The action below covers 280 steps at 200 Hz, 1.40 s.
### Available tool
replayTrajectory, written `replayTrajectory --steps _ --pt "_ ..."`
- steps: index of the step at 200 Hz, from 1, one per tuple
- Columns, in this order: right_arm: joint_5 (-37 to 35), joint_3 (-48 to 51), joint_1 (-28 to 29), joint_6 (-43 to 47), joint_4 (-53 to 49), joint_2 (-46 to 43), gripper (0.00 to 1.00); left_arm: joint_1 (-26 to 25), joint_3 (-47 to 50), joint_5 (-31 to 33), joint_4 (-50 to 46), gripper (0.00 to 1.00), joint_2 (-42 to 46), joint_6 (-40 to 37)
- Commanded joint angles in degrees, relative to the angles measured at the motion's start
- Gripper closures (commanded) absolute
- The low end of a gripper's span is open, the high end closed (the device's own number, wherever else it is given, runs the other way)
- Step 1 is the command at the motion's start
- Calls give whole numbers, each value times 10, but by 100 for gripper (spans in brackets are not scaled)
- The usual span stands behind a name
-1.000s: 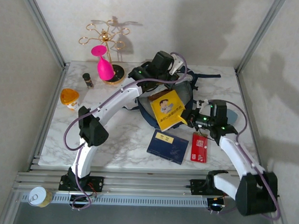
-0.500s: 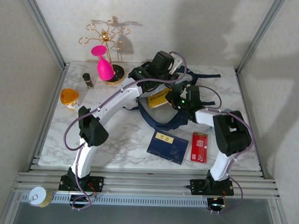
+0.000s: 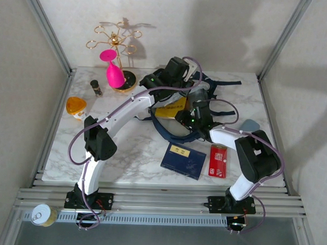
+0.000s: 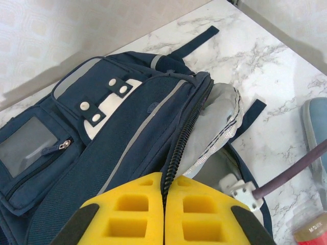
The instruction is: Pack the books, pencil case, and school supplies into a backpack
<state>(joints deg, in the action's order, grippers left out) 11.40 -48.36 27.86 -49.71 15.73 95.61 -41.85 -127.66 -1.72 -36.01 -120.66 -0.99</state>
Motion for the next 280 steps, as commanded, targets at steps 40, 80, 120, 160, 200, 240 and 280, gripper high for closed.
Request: replayTrajectory --steps 40,80,120,160,200,240,280 --pt "-82 -98 -17 46 10 80 79 6 7 -1 55 100 53 28" --pt "-120 -145 -32 81 -4 87 85 12 31 4 63 100 63 36" --pt "-87 -112 -32 123 -39 29 75 18 49 -3 65 100 73 38" --pt "-25 -24 -31 153 -72 -136 57 18 103 -7 81 100 83 63" --pt "-50 3 -58 159 -247 -308 48 16 209 -27 110 85 112 139" --pt "-84 13 -94 161 -431 -424 41 12 366 -112 185 60 177 241" --pt "-67 60 -72 108 -551 -430 32 -18 596 -93 288 48 350 401"
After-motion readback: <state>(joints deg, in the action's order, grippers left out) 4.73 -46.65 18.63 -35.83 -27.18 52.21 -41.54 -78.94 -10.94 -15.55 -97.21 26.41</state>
